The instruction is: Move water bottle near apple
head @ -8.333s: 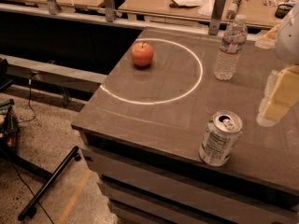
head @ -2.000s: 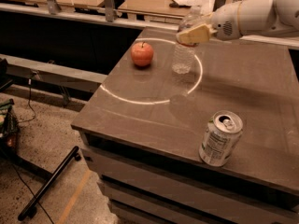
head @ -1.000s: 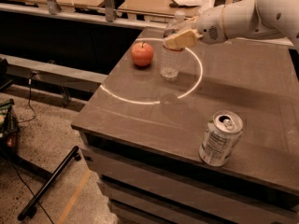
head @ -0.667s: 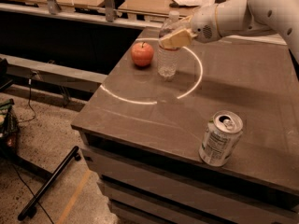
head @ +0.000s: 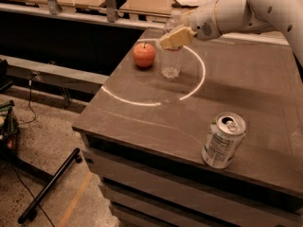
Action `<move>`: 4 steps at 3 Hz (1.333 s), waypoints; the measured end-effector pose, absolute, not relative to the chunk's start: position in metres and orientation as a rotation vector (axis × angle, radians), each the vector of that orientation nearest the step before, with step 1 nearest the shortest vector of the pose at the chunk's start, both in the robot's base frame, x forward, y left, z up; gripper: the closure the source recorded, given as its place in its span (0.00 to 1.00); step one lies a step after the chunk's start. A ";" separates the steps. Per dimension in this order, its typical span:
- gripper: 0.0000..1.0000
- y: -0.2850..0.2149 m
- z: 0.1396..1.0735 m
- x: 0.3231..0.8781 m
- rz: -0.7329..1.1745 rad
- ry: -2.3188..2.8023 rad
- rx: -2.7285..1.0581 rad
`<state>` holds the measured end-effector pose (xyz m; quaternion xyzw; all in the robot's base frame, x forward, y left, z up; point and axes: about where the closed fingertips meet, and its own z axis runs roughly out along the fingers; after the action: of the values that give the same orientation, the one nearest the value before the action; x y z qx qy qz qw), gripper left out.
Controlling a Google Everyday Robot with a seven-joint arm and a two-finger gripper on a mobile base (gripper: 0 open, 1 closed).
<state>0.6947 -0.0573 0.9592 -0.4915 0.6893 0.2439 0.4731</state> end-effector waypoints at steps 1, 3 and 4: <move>0.00 -0.060 0.952 0.694 0.618 1.709 -1.181; 0.00 -0.084 0.947 0.689 0.700 1.732 -1.093; 0.00 -0.156 0.974 0.667 0.616 1.710 -0.961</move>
Offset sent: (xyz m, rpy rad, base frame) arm -0.0042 -0.0179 -0.0156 0.0449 0.0751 -0.0393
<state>0.6672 -0.1560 0.9740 -0.4001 0.7121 0.2564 0.5167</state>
